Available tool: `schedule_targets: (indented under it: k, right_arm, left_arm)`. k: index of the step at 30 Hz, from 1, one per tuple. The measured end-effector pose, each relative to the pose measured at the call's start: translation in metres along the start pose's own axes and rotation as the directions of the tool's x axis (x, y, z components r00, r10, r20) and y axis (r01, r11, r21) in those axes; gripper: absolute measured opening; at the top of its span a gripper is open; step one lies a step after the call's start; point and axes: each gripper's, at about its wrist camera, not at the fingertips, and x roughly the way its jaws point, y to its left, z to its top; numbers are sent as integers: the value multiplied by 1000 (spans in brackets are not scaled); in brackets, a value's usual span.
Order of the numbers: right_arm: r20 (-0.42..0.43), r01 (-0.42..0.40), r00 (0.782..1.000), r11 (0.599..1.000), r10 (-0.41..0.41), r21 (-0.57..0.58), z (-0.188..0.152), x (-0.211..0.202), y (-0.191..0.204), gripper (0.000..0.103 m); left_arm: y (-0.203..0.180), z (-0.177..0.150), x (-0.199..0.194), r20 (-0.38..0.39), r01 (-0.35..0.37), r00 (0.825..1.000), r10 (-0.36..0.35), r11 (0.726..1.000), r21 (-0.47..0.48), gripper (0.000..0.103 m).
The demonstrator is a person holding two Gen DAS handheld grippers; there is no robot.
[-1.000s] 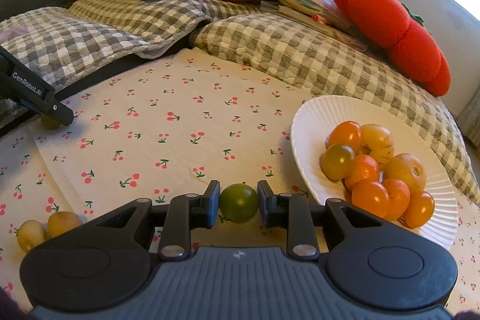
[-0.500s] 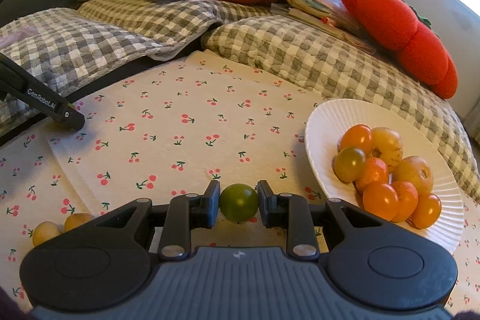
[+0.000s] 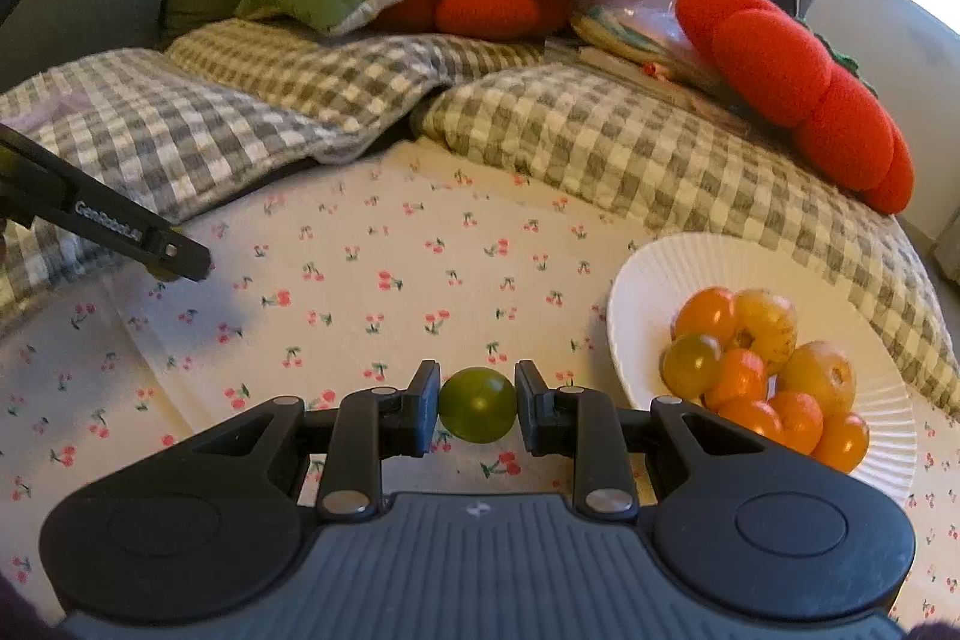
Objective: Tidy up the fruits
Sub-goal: 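Carry both green fruits onto the white plate and open both tools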
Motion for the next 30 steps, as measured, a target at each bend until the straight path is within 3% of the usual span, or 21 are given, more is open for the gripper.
schedule_targets:
  k: [10, 20, 30]
  right_arm:
    - [42, -9, 999, 999, 7, 46, 11, -16, -10, 24]
    - [79, -24, 997, 997, 18, 75, 21, -29, -17, 24]
    - [145, -7, 989, 973, -27, 231, 32, -58, -70, 24]
  left_arm:
    - [-10, 0, -16, 44, 102, 994, -101, 995, -7, 18]
    - [-16, 2, -20, 63, 131, 990, -129, 991, -33, 18]
    - [-31, 2, -22, 65, 220, 974, -217, 974, -53, 18]
